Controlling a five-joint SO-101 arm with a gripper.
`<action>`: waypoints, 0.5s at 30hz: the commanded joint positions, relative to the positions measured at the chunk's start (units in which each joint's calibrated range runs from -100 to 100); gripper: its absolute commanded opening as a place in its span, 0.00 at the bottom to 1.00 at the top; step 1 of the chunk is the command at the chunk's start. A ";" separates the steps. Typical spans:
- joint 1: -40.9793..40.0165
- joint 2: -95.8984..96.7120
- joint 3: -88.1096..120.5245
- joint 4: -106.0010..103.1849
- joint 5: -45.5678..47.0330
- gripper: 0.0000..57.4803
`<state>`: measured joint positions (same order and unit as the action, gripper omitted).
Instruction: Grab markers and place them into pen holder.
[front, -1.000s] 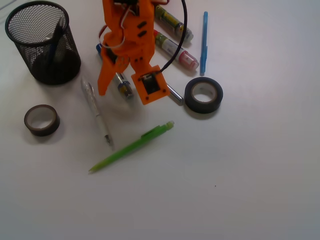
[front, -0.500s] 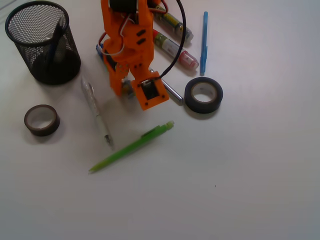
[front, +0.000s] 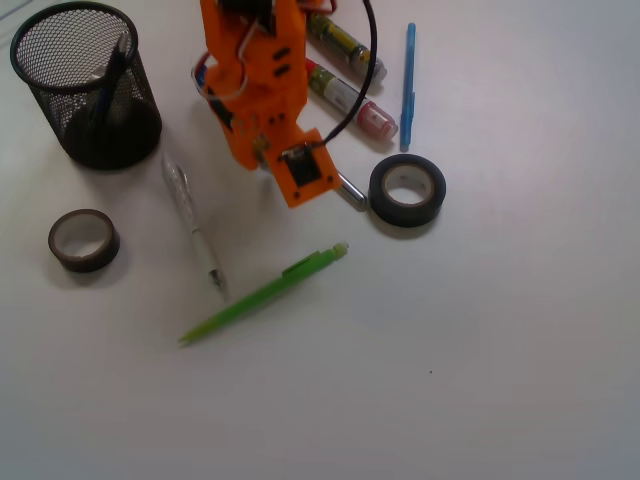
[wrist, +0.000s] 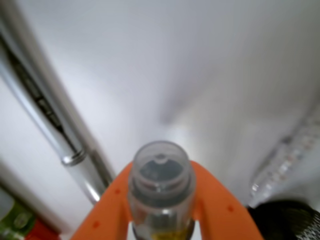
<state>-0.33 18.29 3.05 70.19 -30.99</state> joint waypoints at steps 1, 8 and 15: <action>0.00 -8.90 -9.76 7.23 0.34 0.01; 2.69 -16.89 -21.62 9.77 0.15 0.01; 12.71 -19.02 -35.21 6.36 -1.71 0.01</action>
<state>8.62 2.09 -25.97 79.35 -32.11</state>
